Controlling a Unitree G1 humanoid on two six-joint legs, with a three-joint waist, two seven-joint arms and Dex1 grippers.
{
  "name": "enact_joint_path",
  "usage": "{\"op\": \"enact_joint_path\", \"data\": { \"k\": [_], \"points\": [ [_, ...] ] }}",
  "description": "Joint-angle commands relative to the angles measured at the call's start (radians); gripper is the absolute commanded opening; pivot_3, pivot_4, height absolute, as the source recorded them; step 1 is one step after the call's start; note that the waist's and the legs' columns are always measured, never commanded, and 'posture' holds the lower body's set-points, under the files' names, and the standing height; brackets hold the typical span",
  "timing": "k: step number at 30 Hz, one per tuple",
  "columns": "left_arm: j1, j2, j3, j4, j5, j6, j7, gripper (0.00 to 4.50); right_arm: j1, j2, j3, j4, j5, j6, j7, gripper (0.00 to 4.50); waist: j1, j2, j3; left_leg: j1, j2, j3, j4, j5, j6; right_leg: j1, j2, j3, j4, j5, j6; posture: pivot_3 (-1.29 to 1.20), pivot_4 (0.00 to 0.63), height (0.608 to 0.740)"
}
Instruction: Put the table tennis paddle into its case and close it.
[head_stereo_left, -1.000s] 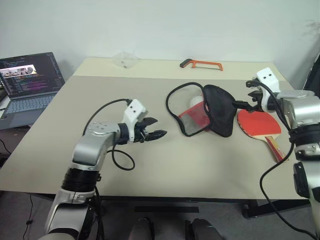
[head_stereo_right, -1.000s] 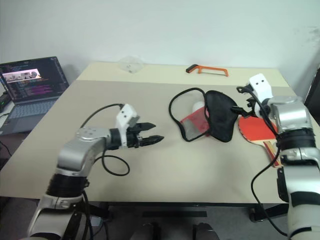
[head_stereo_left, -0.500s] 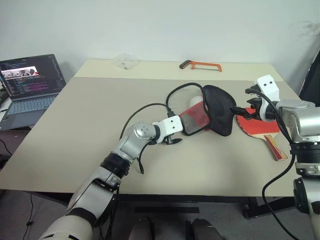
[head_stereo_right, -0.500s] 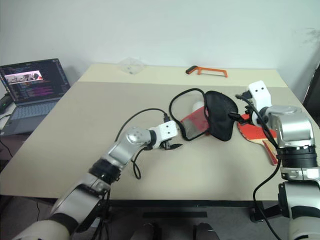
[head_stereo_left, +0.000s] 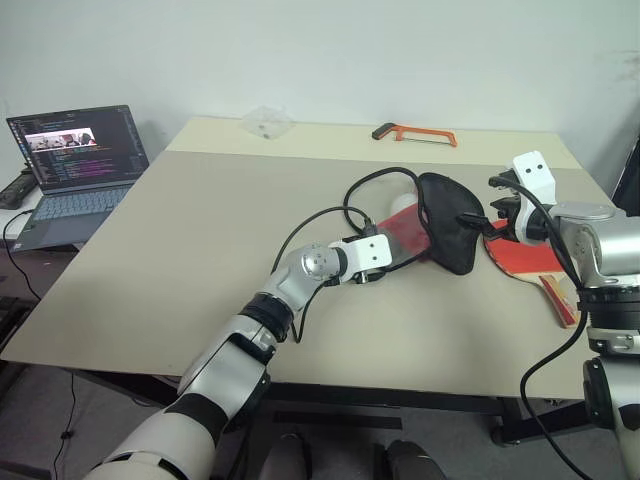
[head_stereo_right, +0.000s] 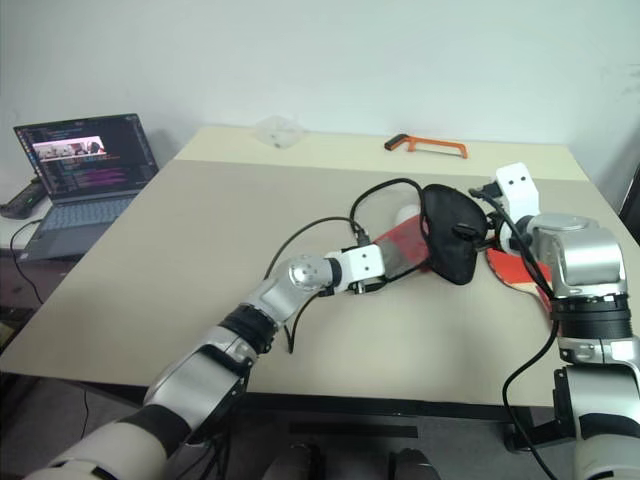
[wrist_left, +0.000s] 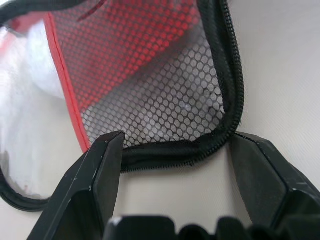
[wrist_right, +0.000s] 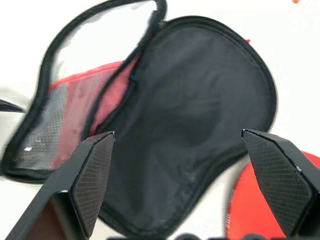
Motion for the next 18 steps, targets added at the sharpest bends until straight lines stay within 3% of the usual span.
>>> {"op": "enact_joint_path", "data": {
  "k": [1,3,6,14,18],
  "points": [
    [-0.031,-0.035,-0.015,0.074,0.050,-0.036,0.073,3.54,-0.028,-0.006,-0.023,-0.029,0.013,-0.017,-0.011,4.47,0.000,0.000,0.000,0.000,0.000,0.000,0.000,0.000,0.000,0.001,0.000,0.000,-0.002,0.002,0.000,0.00,0.150,0.740],
    [-0.041,-0.051,-0.005,0.100,0.052,-0.046,0.089,3.54,-0.029,-0.005,-0.023,-0.027,0.015,-0.018,-0.014,4.47,0.000,0.000,0.000,0.000,-0.001,0.001,0.000,0.001,0.001,0.001,-0.001,0.002,-0.002,0.005,-0.001,0.00,0.150,0.740],
    [-0.047,-0.055,-0.009,0.116,0.066,-0.069,0.101,2.91,-0.022,-0.005,-0.024,-0.035,0.018,-0.016,-0.016,4.50,-0.001,0.000,0.000,0.000,-0.001,0.001,0.000,0.001,0.001,0.000,-0.001,0.002,-0.002,0.005,-0.001,0.00,0.150,0.740],
    [-0.029,0.033,-0.005,0.074,0.107,-0.141,0.093,0.06,-0.021,-0.006,-0.024,-0.049,0.025,-0.008,-0.020,4.50,-0.011,0.000,0.000,-0.003,-0.001,0.002,-0.002,0.001,0.001,-0.004,0.000,0.002,-0.002,0.005,-0.003,0.00,0.150,0.740],
    [-0.006,0.159,-0.001,0.007,0.135,-0.191,0.063,0.02,-0.024,-0.009,-0.026,-0.052,0.035,-0.005,-0.025,4.50,-0.025,0.000,0.000,-0.003,0.000,0.001,-0.005,0.001,0.001,-0.004,0.000,0.002,-0.002,0.004,-0.004,0.00,0.150,0.740]
  ]
}}
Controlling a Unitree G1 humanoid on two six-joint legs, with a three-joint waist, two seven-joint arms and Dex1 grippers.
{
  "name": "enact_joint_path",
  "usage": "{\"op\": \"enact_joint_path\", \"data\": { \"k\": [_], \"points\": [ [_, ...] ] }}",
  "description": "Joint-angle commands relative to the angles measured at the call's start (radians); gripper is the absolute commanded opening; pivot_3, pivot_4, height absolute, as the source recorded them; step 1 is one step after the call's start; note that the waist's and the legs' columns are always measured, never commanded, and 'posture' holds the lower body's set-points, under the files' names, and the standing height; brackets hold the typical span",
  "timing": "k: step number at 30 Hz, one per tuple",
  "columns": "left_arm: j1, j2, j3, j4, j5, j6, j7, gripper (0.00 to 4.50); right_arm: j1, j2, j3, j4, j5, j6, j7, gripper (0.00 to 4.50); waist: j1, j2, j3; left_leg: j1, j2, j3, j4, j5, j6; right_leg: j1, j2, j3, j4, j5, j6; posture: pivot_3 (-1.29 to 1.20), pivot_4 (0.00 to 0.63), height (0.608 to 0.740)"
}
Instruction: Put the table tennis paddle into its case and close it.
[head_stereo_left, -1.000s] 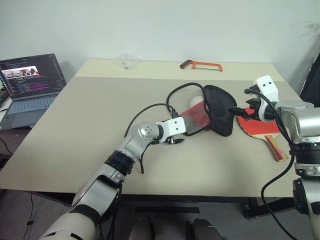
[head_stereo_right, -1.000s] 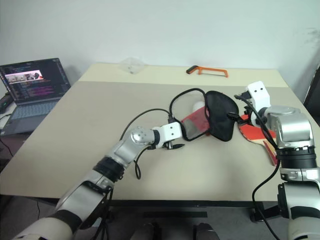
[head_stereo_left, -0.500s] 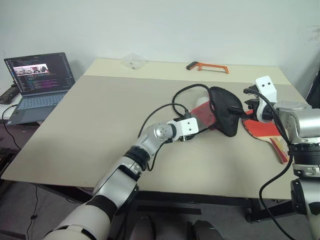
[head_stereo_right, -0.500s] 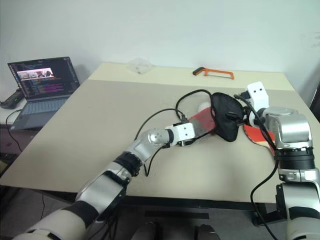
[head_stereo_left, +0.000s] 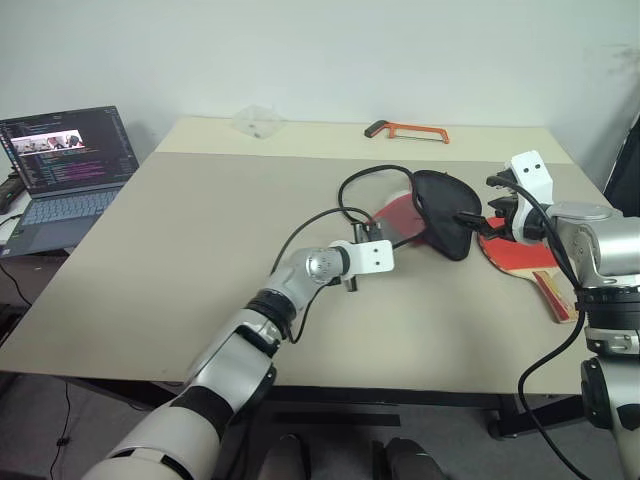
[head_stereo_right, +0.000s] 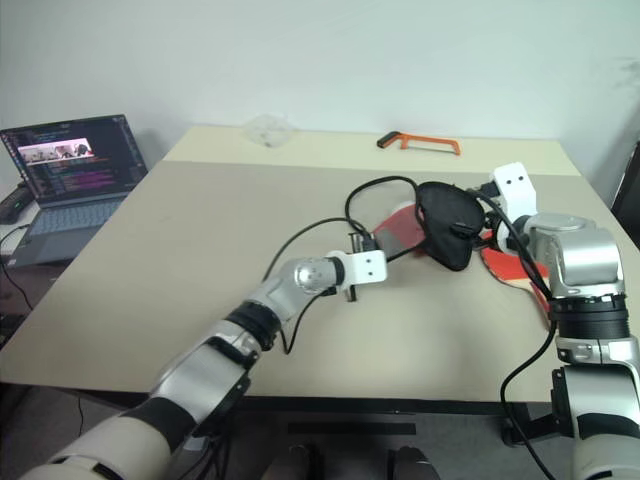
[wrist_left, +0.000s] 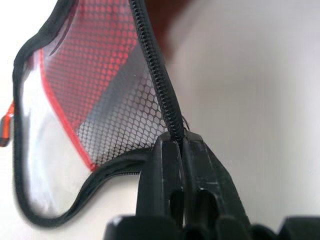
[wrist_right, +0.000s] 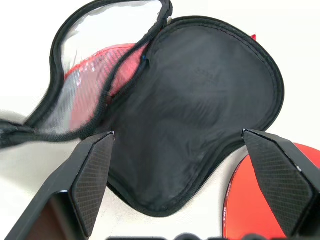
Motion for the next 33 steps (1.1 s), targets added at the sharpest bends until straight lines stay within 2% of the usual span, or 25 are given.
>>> {"op": "enact_joint_path", "data": {
  "k": [1,9,15,18,21,28,33],
  "points": [
    [0.016,0.105,0.014,-0.075,0.016,-0.041,-0.032,0.02,-0.023,-0.012,-0.025,-0.044,0.009,-0.004,-0.011,4.50,-0.006,0.000,0.000,0.000,0.000,0.000,0.000,0.000,0.000,0.000,0.000,0.000,0.000,0.000,0.000,0.00,0.150,0.740],
    [0.096,0.291,0.040,-0.197,0.013,-0.055,-0.104,0.02,-0.021,0.002,-0.024,-0.048,0.026,-0.002,-0.024,4.50,-0.006,0.000,0.000,0.000,0.000,0.001,0.000,0.000,0.000,0.000,-0.001,0.000,0.000,0.000,0.000,0.00,0.150,0.740],
    [0.155,0.346,0.062,-0.273,-0.003,-0.038,-0.140,0.02,-0.032,0.025,-0.028,-0.035,0.035,-0.003,-0.036,4.50,-0.005,0.000,0.000,0.000,0.001,0.002,0.000,0.000,0.000,0.000,-0.001,0.000,0.000,0.000,0.000,0.00,0.150,0.740],
    [0.210,0.396,0.080,-0.316,-0.008,-0.032,-0.167,0.02,-0.111,0.176,-0.228,0.035,0.153,0.054,-0.149,4.50,-0.017,0.000,0.000,0.000,0.001,0.002,0.000,0.000,0.000,0.000,-0.001,0.000,0.000,0.000,-0.001,0.00,0.150,0.740],
    [0.233,0.416,0.096,-0.345,-0.010,-0.020,-0.180,0.02,-0.153,0.279,-0.357,0.095,0.210,0.099,-0.255,4.50,-0.020,0.000,0.000,0.001,0.003,0.002,-0.001,0.000,0.000,0.000,0.001,0.000,0.002,0.000,-0.001,0.00,0.150,0.740],
    [0.263,0.473,0.122,-0.383,-0.006,-0.001,-0.196,0.02,-0.149,0.412,-0.449,0.189,0.252,0.098,-0.409,4.50,-0.016,0.000,0.000,0.001,0.003,0.002,-0.001,0.000,0.000,0.000,0.000,-0.001,0.001,0.000,-0.001,0.00,0.150,0.740],
    [0.311,0.511,0.144,-0.444,-0.022,0.015,-0.220,0.02,-0.130,0.488,-0.452,0.172,0.287,0.120,-0.457,4.50,-0.020,0.000,0.000,0.001,0.003,0.002,-0.001,0.000,0.000,0.000,0.001,-0.001,0.001,0.000,-0.001,0.00,0.150,0.740]
  ]
}}
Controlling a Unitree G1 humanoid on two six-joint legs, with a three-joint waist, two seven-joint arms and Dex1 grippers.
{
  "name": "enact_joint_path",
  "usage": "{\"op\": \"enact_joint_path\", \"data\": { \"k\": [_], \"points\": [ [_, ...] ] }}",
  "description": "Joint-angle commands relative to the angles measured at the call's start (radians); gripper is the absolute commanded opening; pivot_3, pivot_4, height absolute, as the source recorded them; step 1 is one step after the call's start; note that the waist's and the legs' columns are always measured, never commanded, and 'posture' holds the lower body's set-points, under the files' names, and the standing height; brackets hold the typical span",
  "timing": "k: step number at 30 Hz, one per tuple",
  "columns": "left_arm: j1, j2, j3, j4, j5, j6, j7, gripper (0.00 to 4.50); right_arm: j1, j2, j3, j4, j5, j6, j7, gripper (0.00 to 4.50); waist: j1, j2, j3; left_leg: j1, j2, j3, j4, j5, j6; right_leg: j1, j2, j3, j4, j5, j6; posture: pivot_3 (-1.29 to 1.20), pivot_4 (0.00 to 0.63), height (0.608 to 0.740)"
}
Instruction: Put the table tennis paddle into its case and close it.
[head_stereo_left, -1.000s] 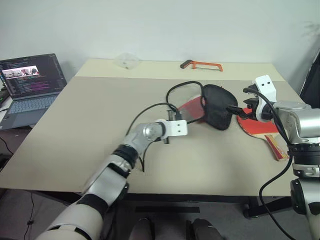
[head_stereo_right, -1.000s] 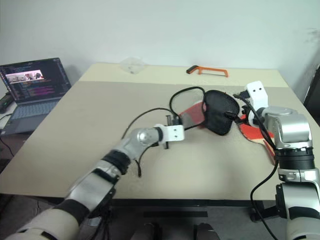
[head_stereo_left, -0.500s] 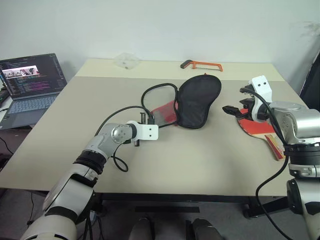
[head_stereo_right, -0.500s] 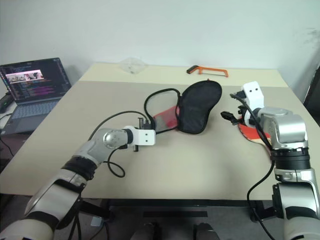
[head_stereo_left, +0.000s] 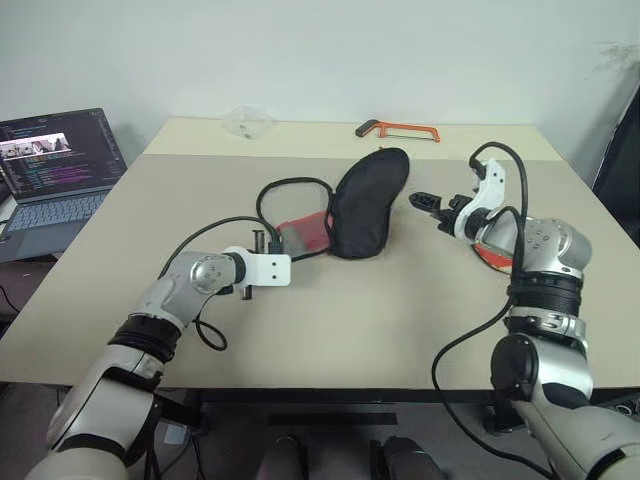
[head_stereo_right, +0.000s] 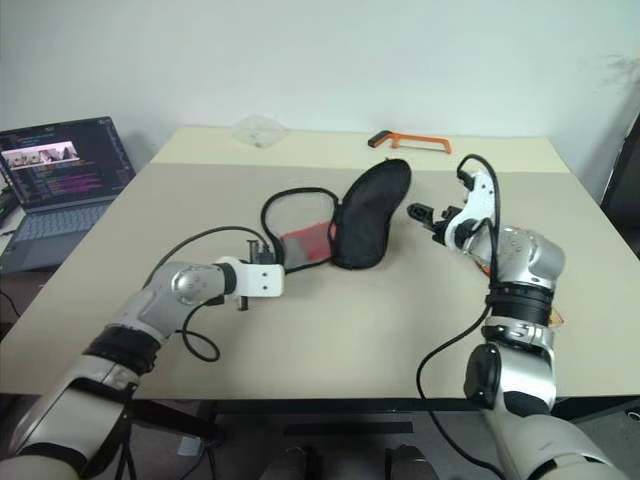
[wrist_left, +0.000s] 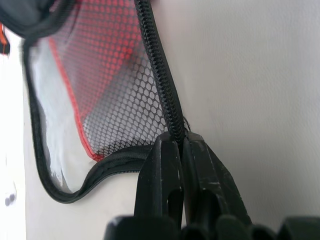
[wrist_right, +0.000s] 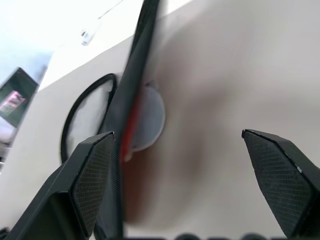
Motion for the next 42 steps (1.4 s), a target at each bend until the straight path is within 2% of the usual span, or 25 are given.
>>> {"op": "enact_joint_path", "data": {
  "k": [1,7,13,18,22,26,29,35,38,42],
  "points": [
    [0.037,0.044,0.040,-0.059,-0.020,0.019,-0.025,0.02,0.004,0.025,-0.014,-0.039,0.049,0.011,-0.023,4.50,-0.001,0.000,0.000,0.000,0.000,0.000,0.000,0.000,0.000,0.000,0.000,0.000,0.000,0.000,0.000,0.00,0.150,0.740],
    [0.079,0.066,0.060,-0.102,-0.020,0.043,-0.028,0.02,-0.007,0.068,-0.017,-0.028,0.093,0.004,-0.048,4.50,-0.003,0.000,0.000,0.000,0.000,0.000,0.000,0.000,0.000,0.000,0.000,0.000,0.000,0.000,0.000,0.00,0.150,0.740],
    [0.082,0.031,0.054,-0.119,0.001,0.078,0.000,0.02,-0.039,0.064,-0.028,-0.014,0.125,-0.004,-0.061,4.50,-0.004,0.000,0.000,0.000,0.000,0.000,0.000,0.000,0.000,0.000,0.000,0.000,0.000,0.000,0.000,0.00,0.150,0.740],
    [0.111,0.022,0.080,-0.162,-0.037,0.123,-0.019,0.02,-0.032,0.105,0.019,-0.010,0.133,0.001,-0.056,4.50,-0.005,0.000,0.000,0.000,0.000,0.000,0.000,0.000,0.000,0.000,0.000,0.000,0.000,0.000,0.000,0.00,0.150,0.740],
    [0.133,0.020,0.096,-0.217,-0.068,0.180,-0.058,1.14,-0.022,0.148,0.056,0.012,0.120,-0.034,-0.056,4.50,-0.010,0.000,0.000,0.000,0.000,0.000,-0.001,0.000,0.000,0.000,0.000,0.000,0.000,0.000,0.000,0.00,0.150,0.740],
    [0.149,0.032,0.116,-0.262,-0.079,0.207,-0.067,2.58,-0.034,0.167,0.079,0.065,0.112,-0.083,-0.054,4.50,-0.011,0.000,0.000,0.000,0.000,0.000,-0.001,0.000,0.000,0.000,0.000,-0.001,-0.001,0.000,0.000,0.00,0.150,0.740],
    [0.194,0.045,0.168,-0.349,-0.167,0.339,-0.162,3.64,-0.056,0.170,0.095,0.117,0.108,-0.129,-0.047,4.50,-0.014,0.000,0.000,0.000,0.000,0.000,-0.001,0.000,0.000,0.000,0.000,0.000,-0.001,0.000,0.000,0.00,0.150,0.740],
    [0.209,0.065,0.286,-0.455,-0.288,0.530,-0.210,3.64,-0.089,0.170,0.108,0.183,0.108,-0.188,-0.040,4.50,-0.017,0.000,0.000,0.000,0.000,-0.001,-0.004,0.000,0.000,-0.001,0.000,-0.001,-0.001,-0.001,-0.002,0.00,0.150,0.740],
    [0.199,0.076,0.291,-0.430,-0.284,0.535,-0.190,3.67,-0.105,0.173,0.122,0.189,0.110,-0.195,-0.028,3.89,-0.017,0.000,0.000,0.000,0.000,-0.002,-0.004,0.000,0.000,-0.001,0.000,-0.002,-0.001,-0.001,-0.002,0.00,0.150,0.740],
    [0.197,0.082,0.283,-0.406,-0.281,0.524,-0.171,3.67,-0.156,0.151,0.209,0.141,0.084,-0.195,0.030,2.42,-0.016,0.000,0.000,0.000,0.000,-0.002,-0.005,0.000,0.000,-0.001,0.000,-0.002,-0.001,-0.001,-0.002,0.00,0.150,0.740]
  ]
}}
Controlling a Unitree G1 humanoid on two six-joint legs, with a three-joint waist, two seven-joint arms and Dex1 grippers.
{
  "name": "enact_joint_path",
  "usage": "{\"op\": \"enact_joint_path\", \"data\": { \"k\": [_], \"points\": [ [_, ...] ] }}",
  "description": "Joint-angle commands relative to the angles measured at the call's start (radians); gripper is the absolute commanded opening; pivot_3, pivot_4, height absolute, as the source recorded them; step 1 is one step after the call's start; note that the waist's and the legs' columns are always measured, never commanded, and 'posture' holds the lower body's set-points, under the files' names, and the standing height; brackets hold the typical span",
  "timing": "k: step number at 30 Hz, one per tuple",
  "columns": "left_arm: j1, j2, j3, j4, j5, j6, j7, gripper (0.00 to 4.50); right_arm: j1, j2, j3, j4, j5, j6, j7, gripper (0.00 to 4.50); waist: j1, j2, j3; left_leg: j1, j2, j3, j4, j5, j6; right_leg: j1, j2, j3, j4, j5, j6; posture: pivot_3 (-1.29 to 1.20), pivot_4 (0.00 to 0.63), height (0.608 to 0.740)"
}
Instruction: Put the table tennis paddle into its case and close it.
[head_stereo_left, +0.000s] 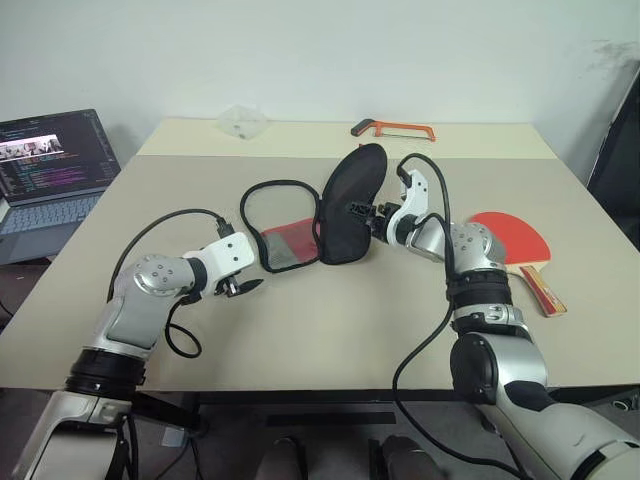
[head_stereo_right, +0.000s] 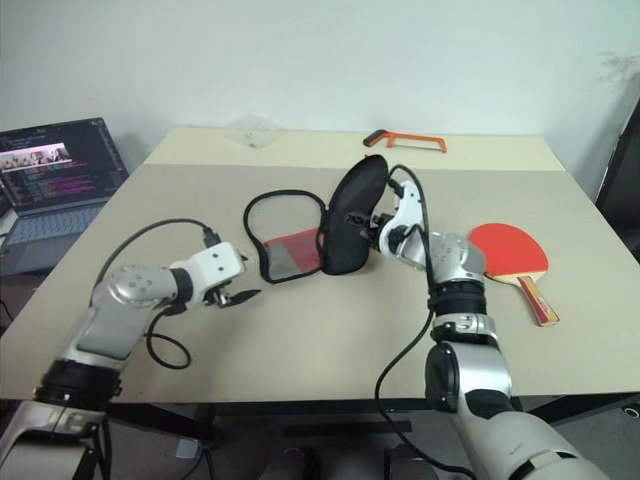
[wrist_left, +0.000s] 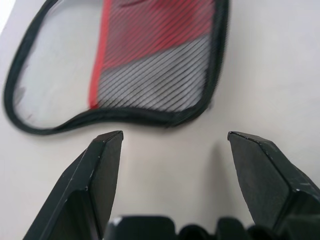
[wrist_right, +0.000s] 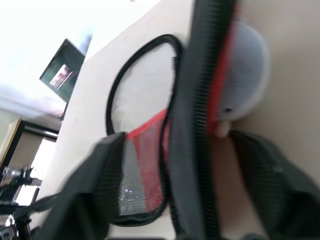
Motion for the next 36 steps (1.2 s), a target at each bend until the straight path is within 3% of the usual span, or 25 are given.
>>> {"op": "enact_joint_path", "data": {
  "k": [1,6,7,14,21,26,36],
  "points": [
    [-0.021,0.012,0.026,0.009,-0.005,-0.011,0.025,3.67,-0.080,-0.023,0.079,-0.074,-0.015,-0.012,0.070,2.07,0.000,0.000,0.000,0.000,0.000,0.000,0.000,0.000,0.000,0.000,0.000,0.000,0.000,0.000,0.000,0.00,0.150,0.740],
    [-0.028,0.012,0.020,0.034,-0.001,-0.028,0.047,3.67,-0.155,-0.064,0.179,-0.098,-0.064,-0.036,0.150,0.21,0.001,0.000,0.000,0.000,0.000,0.000,-0.002,0.000,0.000,-0.002,0.000,0.000,0.000,-0.001,-0.001,0.00,0.150,0.740],
    [-0.029,0.011,0.020,0.036,-0.002,-0.029,0.050,3.67,-0.168,-0.069,0.191,-0.099,-0.067,-0.040,0.165,0.02,0.002,0.000,0.000,0.000,0.000,0.000,-0.002,0.000,0.000,-0.002,0.000,-0.001,0.000,-0.001,-0.002,0.00,0.150,0.740],
    [-0.036,0.012,0.020,0.052,0.000,-0.035,0.069,3.67,-0.295,-0.094,0.246,-0.041,-0.098,-0.106,0.293,0.02,0.002,0.000,0.000,-0.001,0.000,0.001,-0.005,0.000,0.000,-0.005,0.000,-0.001,0.001,-0.002,-0.003,0.00,0.150,0.740],
    [-0.032,0.017,0.019,0.056,0.006,-0.040,0.086,3.67,-0.452,-0.061,0.186,0.062,-0.041,-0.164,0.408,0.02,0.002,0.000,0.000,-0.002,0.000,0.001,-0.007,0.000,0.000,-0.006,0.000,-0.001,0.001,-0.002,-0.004,0.00,0.150,0.740],
    [-0.022,0.018,0.022,0.057,0.010,-0.041,0.100,3.67,-0.494,-0.057,0.146,0.103,-0.005,-0.162,0.446,0.02,0.003,0.000,0.000,-0.003,0.000,0.001,-0.007,0.000,0.000,-0.006,0.000,-0.002,0.001,-0.002,-0.004,0.00,0.150,0.740],
    [0.006,0.008,0.017,0.023,0.010,-0.024,0.126,3.67,-0.532,0.008,0.193,0.095,-0.017,-0.221,0.544,0.02,0.001,0.000,0.000,-0.008,0.000,0.001,-0.006,0.000,0.000,-0.014,0.000,-0.001,0.004,-0.002,-0.005,0.00,0.150,0.740]
  ]
}}
